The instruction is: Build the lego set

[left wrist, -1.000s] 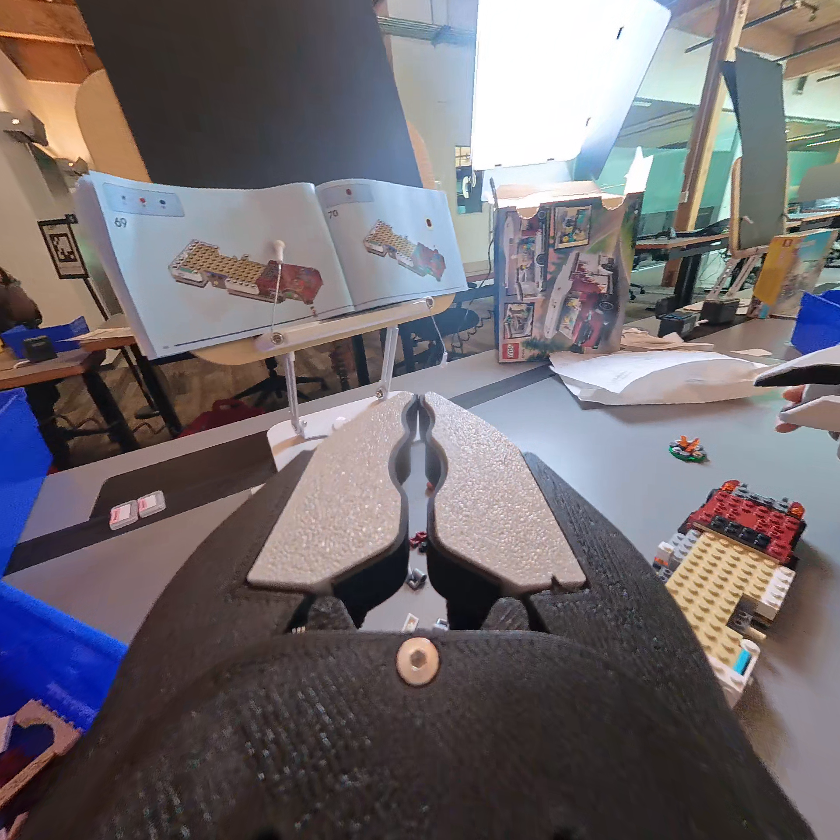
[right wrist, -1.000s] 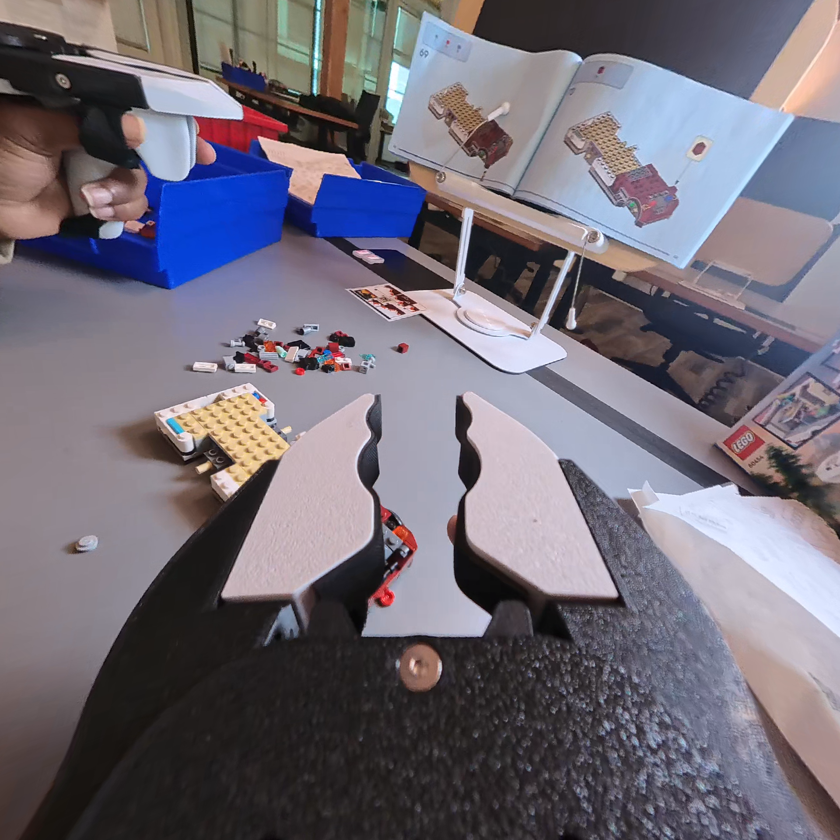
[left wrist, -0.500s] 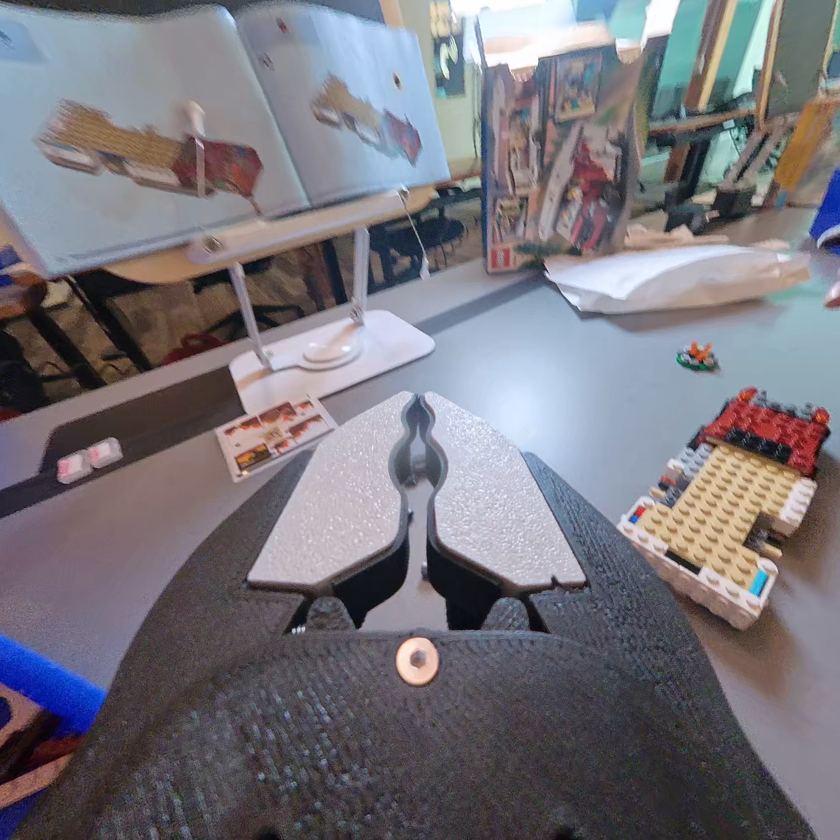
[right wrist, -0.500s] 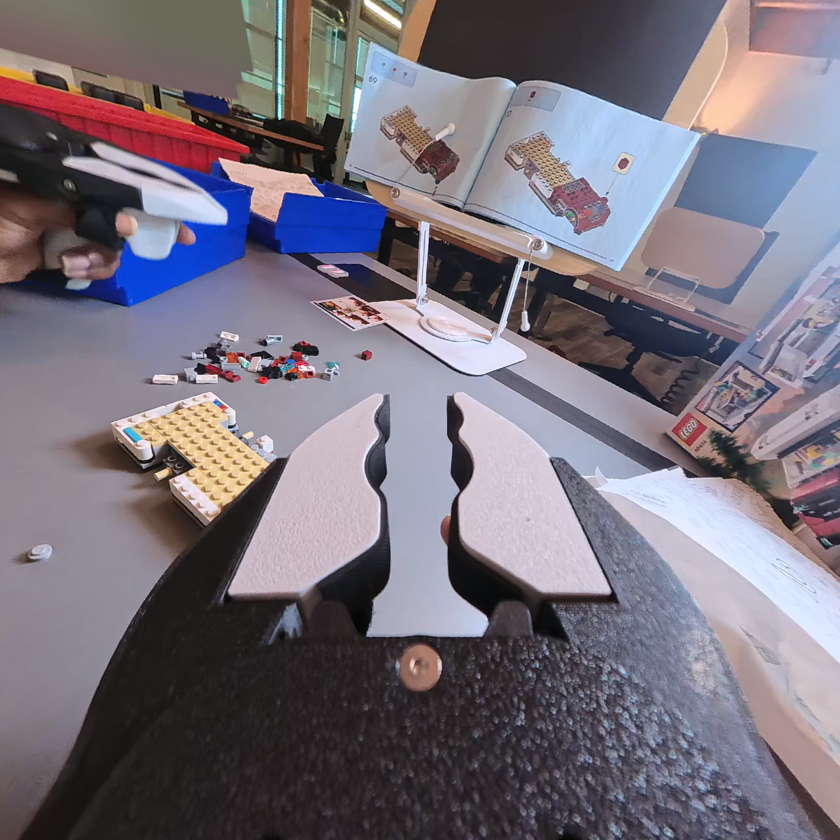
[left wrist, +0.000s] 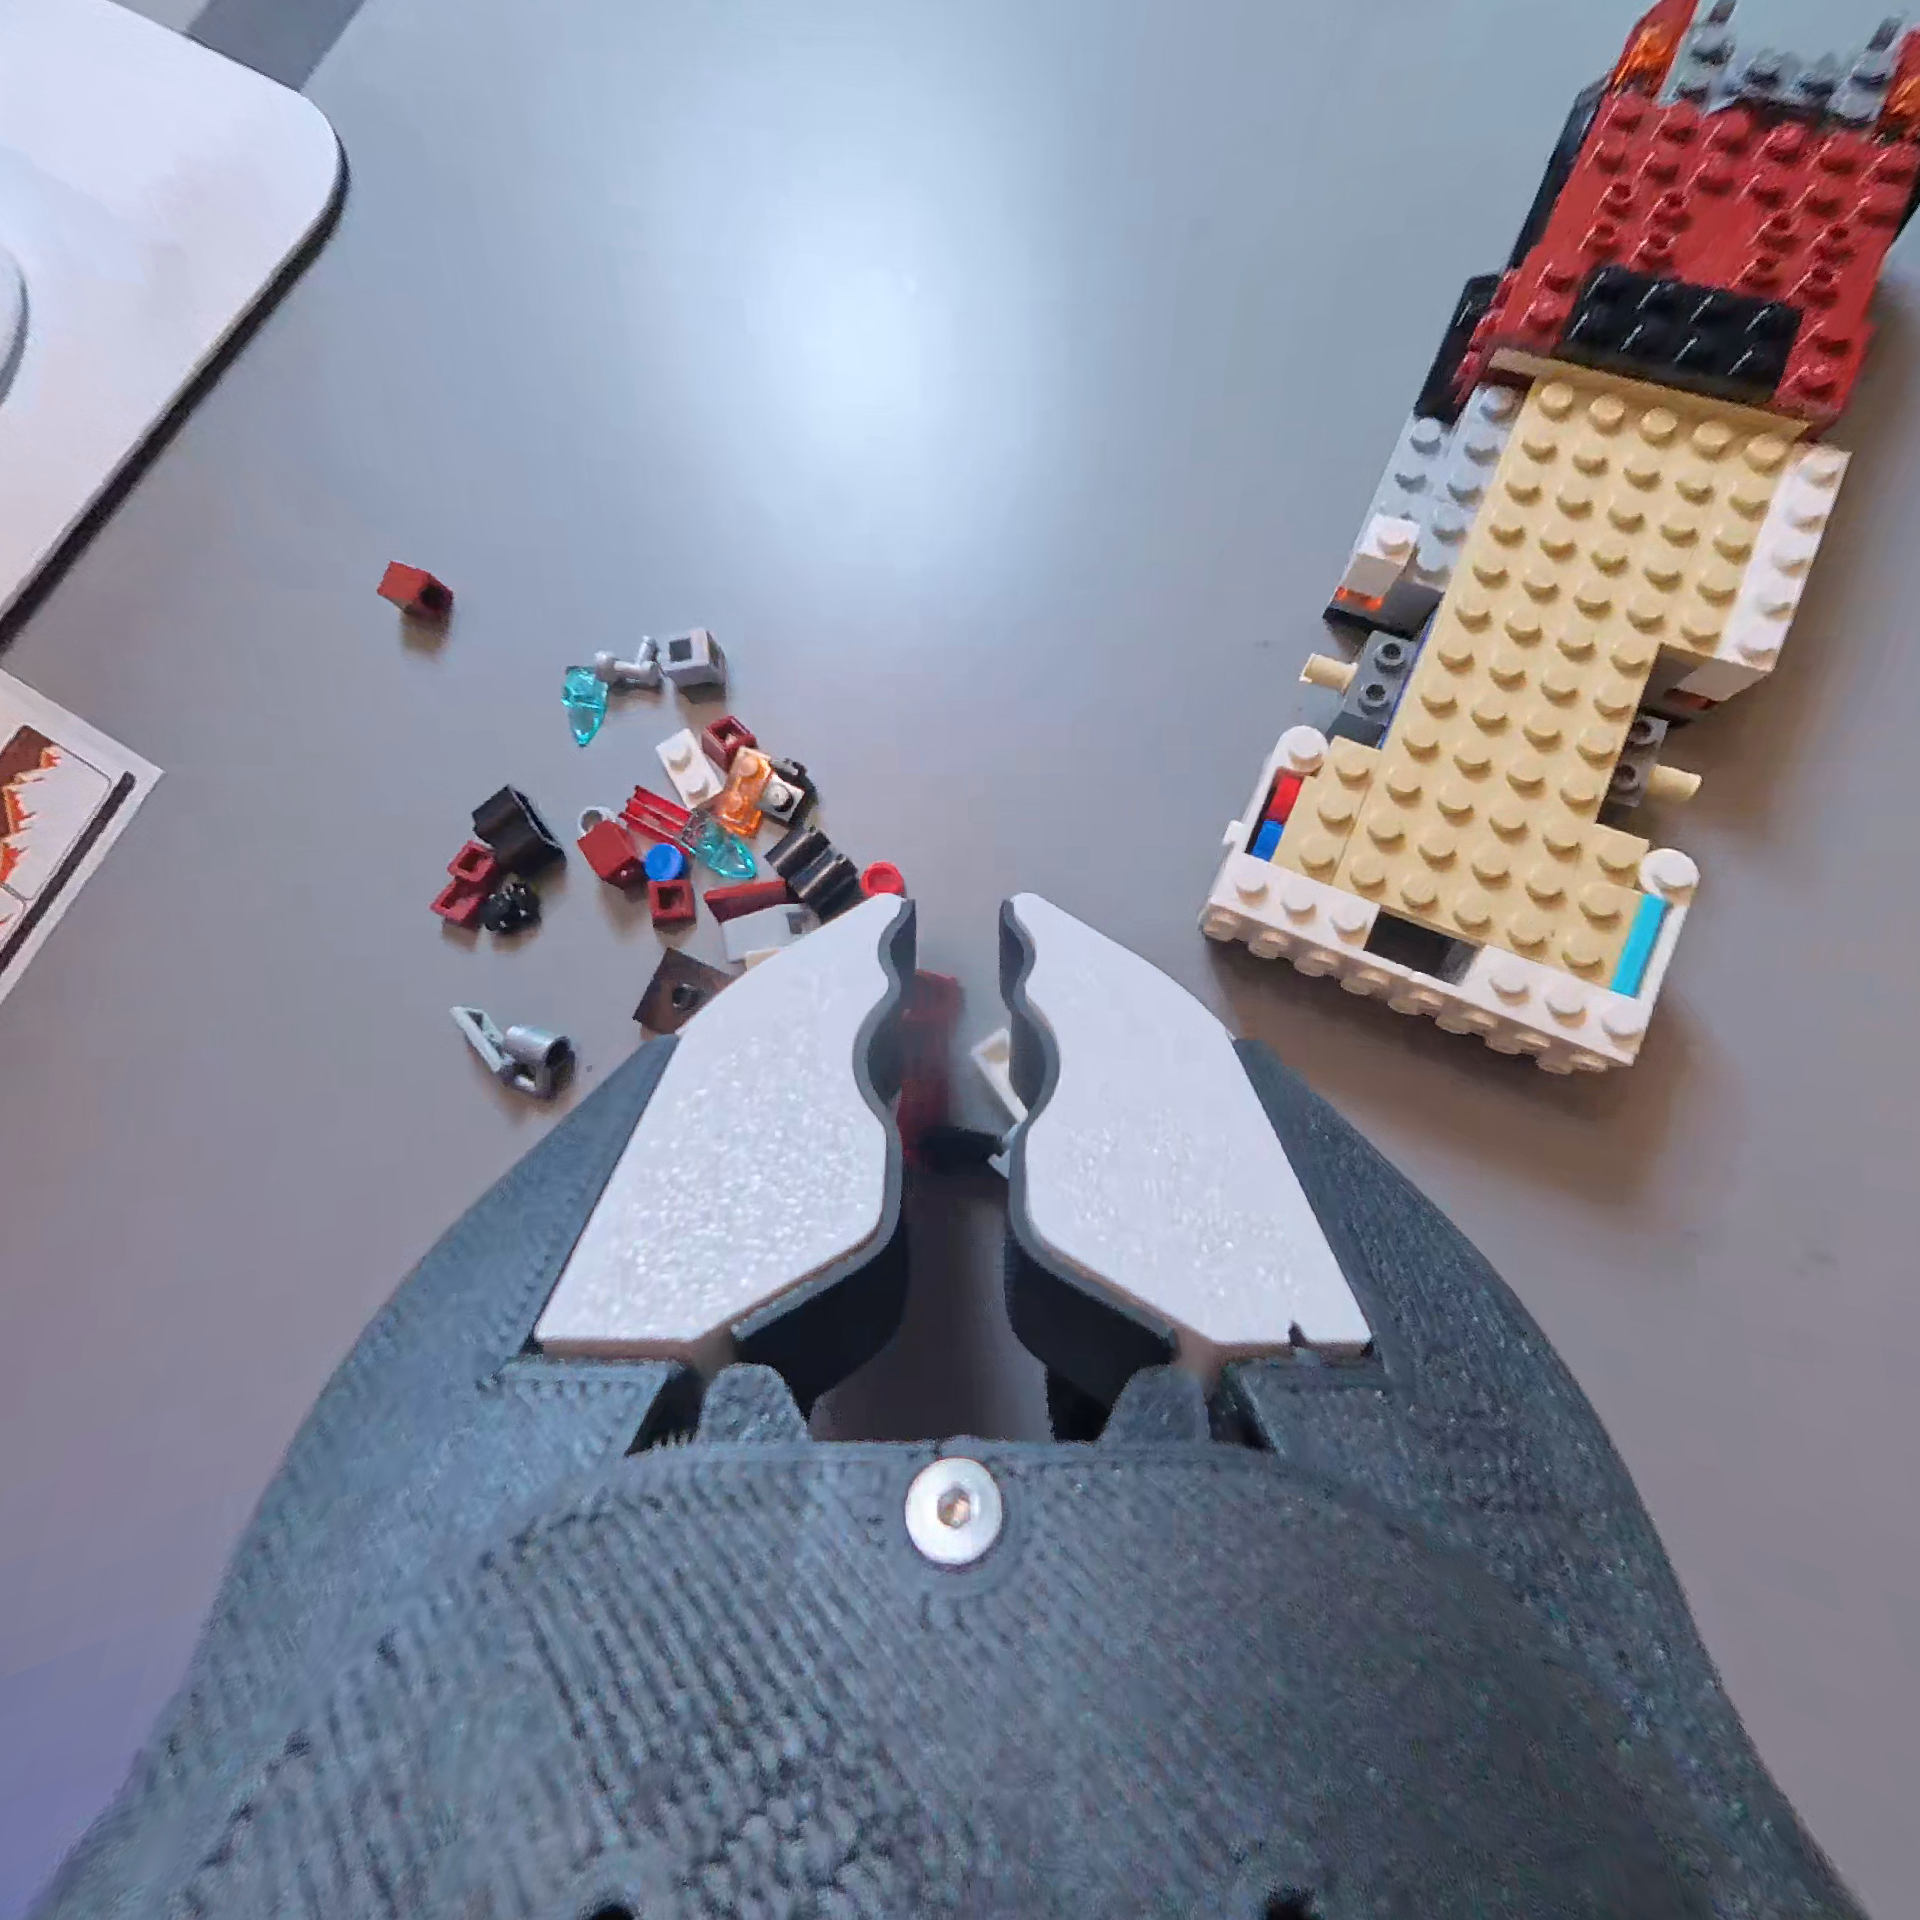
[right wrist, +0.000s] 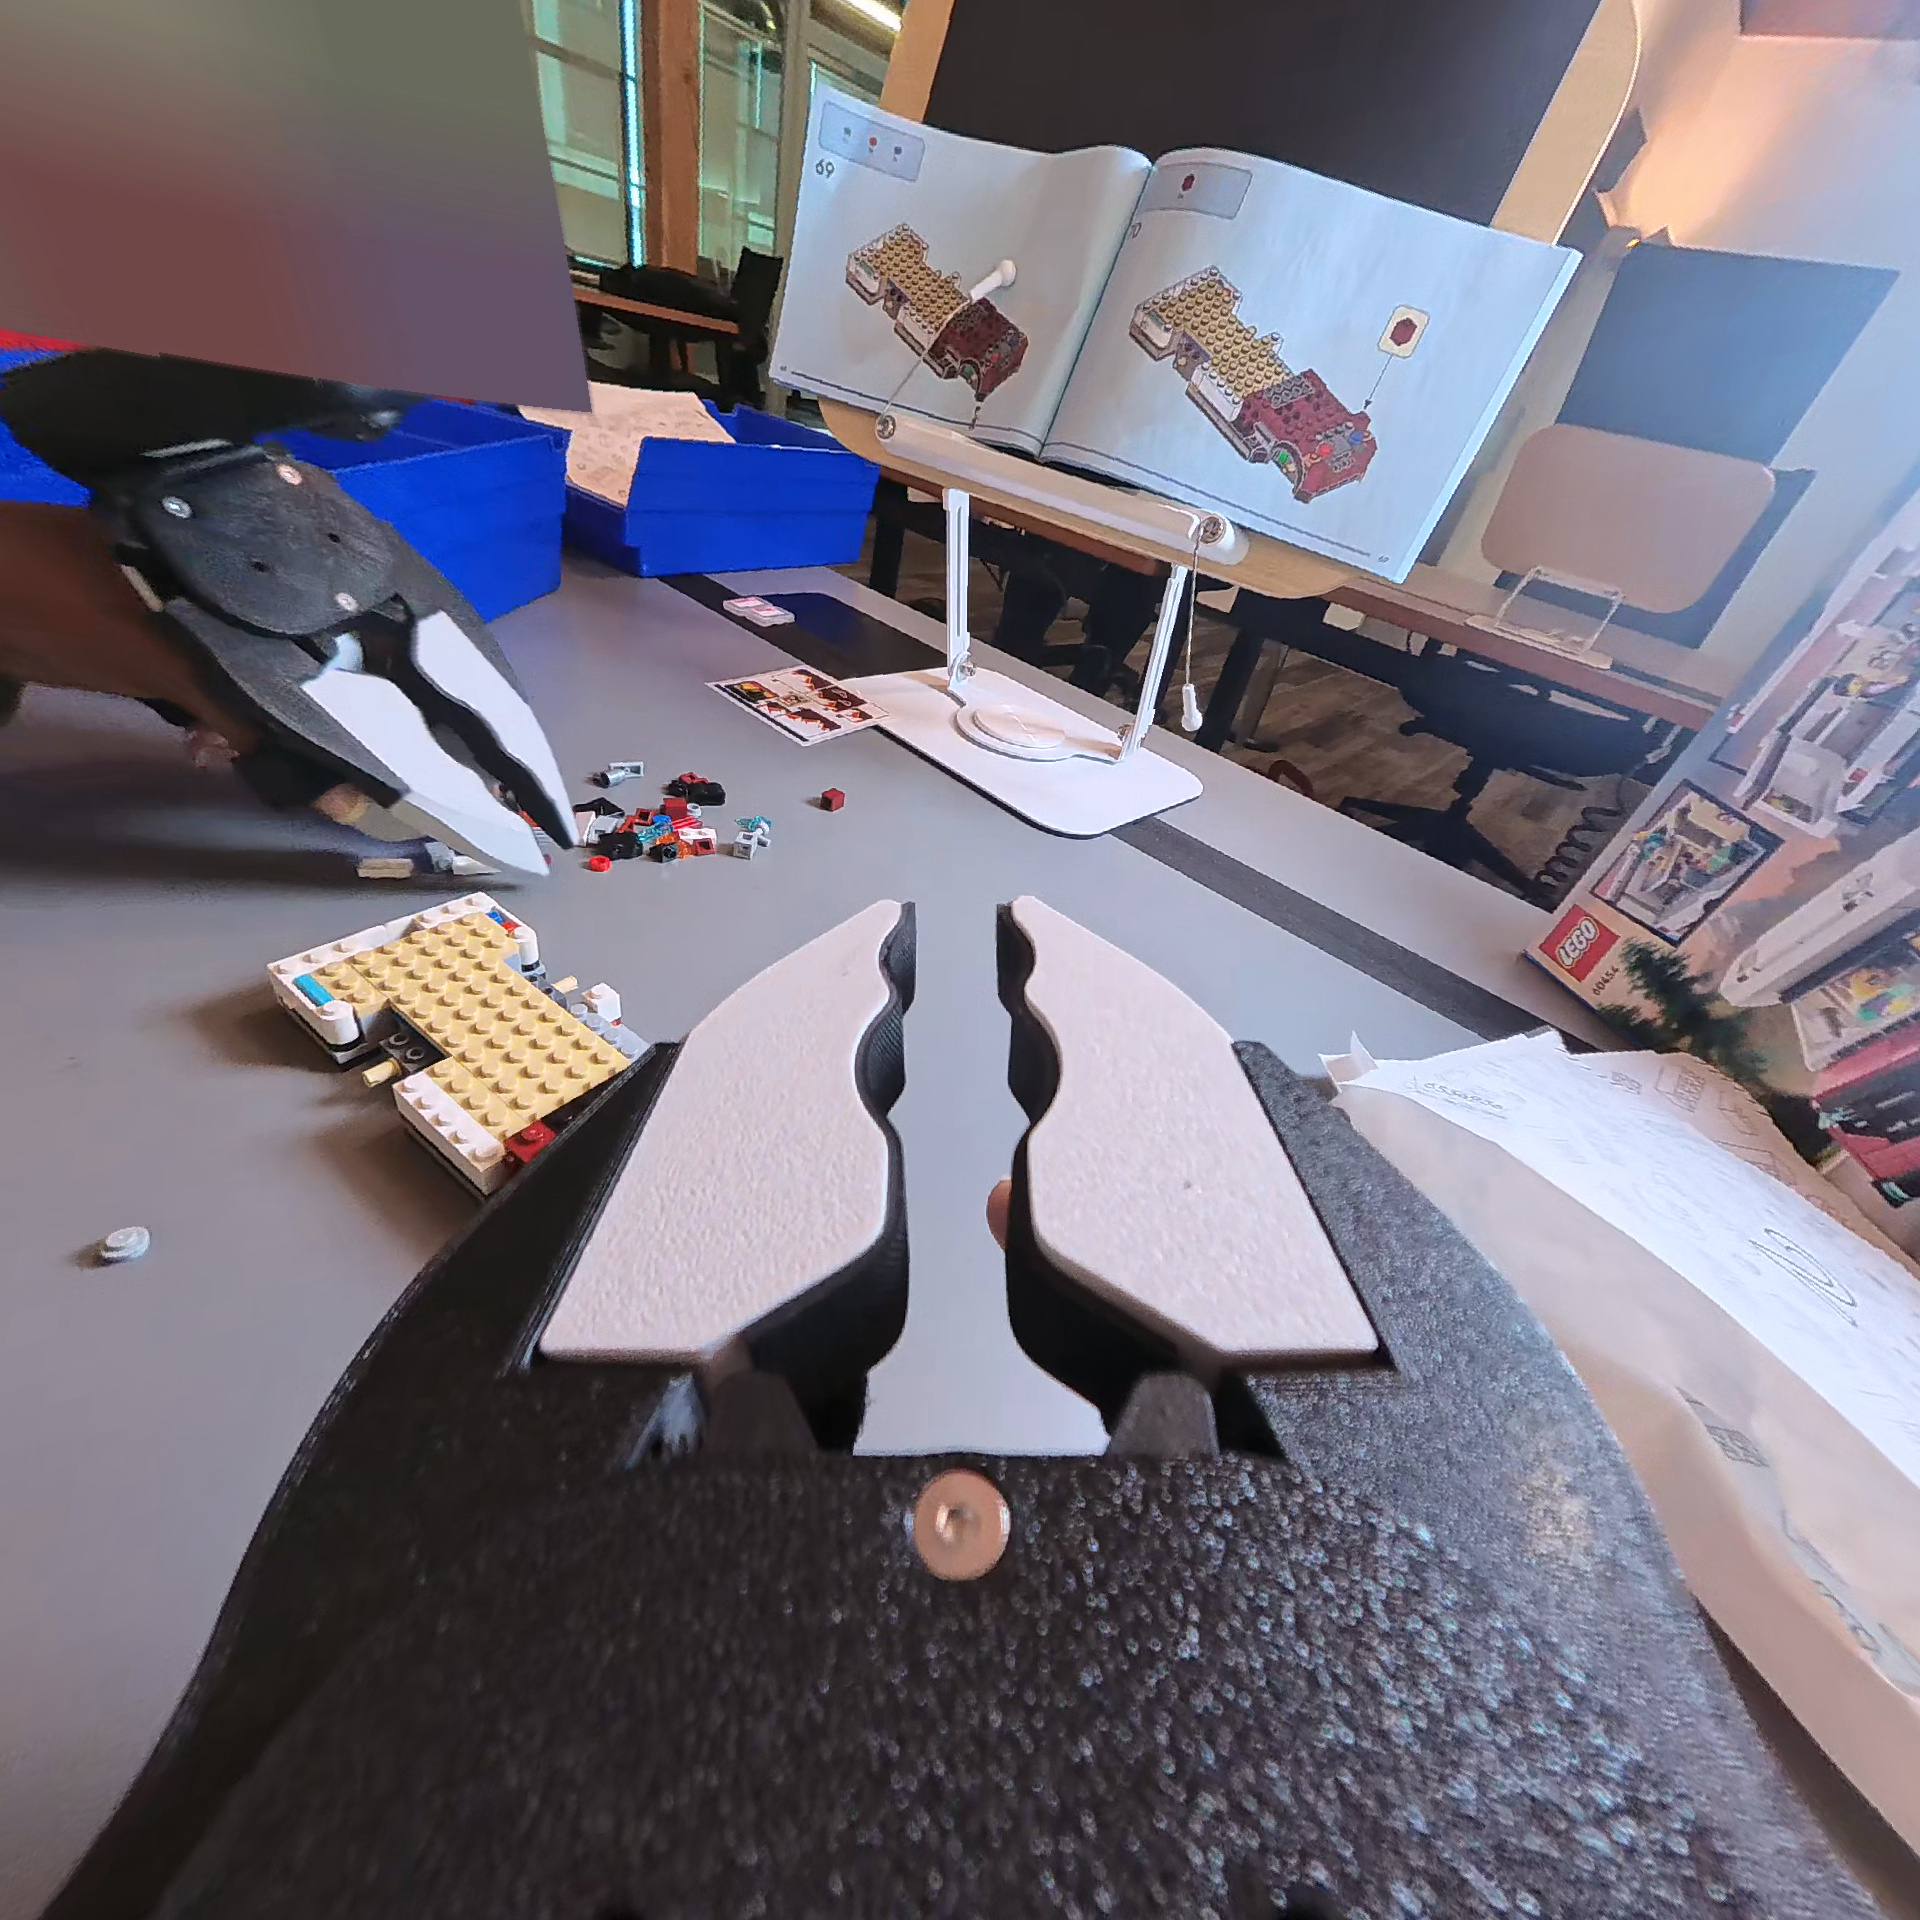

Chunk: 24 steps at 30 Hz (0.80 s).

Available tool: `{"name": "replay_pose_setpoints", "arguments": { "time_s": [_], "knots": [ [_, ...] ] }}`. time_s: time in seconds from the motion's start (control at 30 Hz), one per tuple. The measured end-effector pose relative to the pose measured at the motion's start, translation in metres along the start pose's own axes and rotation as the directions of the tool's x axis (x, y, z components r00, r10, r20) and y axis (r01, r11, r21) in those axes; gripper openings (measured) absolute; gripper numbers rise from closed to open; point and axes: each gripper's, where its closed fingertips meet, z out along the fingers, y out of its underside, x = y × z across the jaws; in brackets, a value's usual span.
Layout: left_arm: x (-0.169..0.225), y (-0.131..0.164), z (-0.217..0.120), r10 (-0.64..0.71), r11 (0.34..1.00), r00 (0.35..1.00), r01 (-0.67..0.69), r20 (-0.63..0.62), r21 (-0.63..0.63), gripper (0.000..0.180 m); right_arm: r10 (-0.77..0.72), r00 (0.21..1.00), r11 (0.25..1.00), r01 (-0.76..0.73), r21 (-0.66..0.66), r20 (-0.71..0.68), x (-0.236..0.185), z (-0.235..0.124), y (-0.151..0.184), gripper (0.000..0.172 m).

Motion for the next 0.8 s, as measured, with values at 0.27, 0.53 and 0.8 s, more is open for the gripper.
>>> {"name": "replay_pose_setpoints", "arguments": {
  "time_s": [0.27,0.53,0.8],
  "knots": [
    [-0.01,0.002,0.009,-0.053,0.991,0.998,0.048,-0.039,-0.123,0.017,0.017,1.0,1.0,-0.017,-0.005,0.009,0.002,-0.003,0.001,0.014],
    [-0.009,-0.001,0.013,-0.059,0.989,0.995,0.047,-0.083,-0.138,0.007,0.019,1.0,1.0,-0.019,-0.023,0.02,0.0,-0.001,0.005,0.013],
    [0.043,-0.074,-0.04,-0.206,0.887,0.818,0.388,-0.537,0.249,0.007,-0.04,0.982,0.998,0.031,0.047,0.185,-0.043,0.003,-0.008,0.014]
  ]
}}
